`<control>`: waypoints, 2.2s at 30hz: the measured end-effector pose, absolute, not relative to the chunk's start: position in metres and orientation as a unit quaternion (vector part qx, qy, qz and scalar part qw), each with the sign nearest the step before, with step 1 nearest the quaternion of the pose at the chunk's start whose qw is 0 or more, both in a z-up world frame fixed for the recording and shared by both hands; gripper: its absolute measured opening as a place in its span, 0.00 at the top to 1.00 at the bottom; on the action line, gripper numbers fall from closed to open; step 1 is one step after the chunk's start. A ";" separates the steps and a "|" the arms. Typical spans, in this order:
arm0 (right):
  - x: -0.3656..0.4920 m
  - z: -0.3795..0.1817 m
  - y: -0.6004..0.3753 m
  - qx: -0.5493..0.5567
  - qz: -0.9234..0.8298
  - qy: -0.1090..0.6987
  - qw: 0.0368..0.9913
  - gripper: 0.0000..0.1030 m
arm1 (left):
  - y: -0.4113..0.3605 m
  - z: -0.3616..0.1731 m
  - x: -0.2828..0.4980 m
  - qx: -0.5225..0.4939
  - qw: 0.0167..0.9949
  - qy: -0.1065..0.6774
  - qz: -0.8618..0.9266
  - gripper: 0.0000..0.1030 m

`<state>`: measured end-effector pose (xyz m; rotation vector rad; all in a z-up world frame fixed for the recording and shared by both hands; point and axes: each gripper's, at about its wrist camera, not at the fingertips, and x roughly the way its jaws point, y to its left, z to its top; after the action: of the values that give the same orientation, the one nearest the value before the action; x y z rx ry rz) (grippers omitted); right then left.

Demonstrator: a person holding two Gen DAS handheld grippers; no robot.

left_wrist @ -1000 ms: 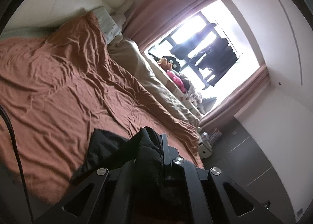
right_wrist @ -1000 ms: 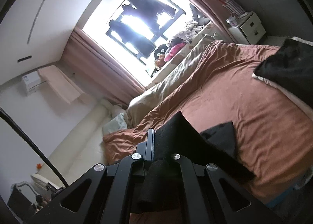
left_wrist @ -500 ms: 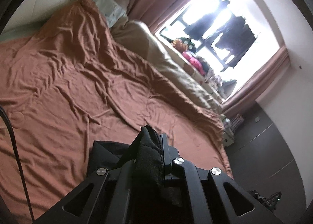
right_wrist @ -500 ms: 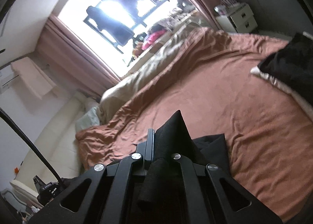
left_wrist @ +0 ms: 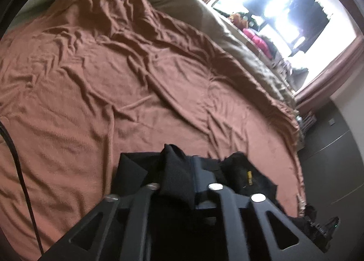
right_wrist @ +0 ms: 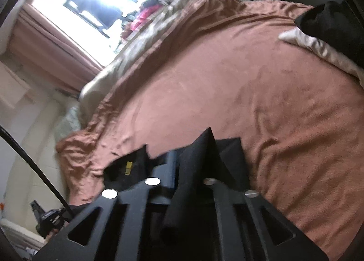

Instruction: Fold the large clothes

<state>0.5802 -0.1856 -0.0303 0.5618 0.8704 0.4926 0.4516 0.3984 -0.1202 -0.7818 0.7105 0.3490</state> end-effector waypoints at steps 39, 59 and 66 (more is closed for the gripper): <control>0.498 -0.046 -0.217 0.105 0.206 0.486 0.843 1.00 | 0.369 -0.200 0.355 -0.278 0.828 0.462 0.154 0.97; 0.442 0.016 -0.229 0.138 0.201 0.445 0.862 1.00 | 0.381 -0.175 0.280 -0.386 0.811 0.408 0.163 0.49; 0.421 0.024 -0.215 0.142 0.229 0.443 0.855 0.98 | 0.375 -0.194 0.254 -0.434 0.789 0.409 0.151 0.48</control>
<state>0.4213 -0.2147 0.0243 0.2977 0.9319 0.4812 0.2541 0.3754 -0.1936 -0.9340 0.8808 0.3261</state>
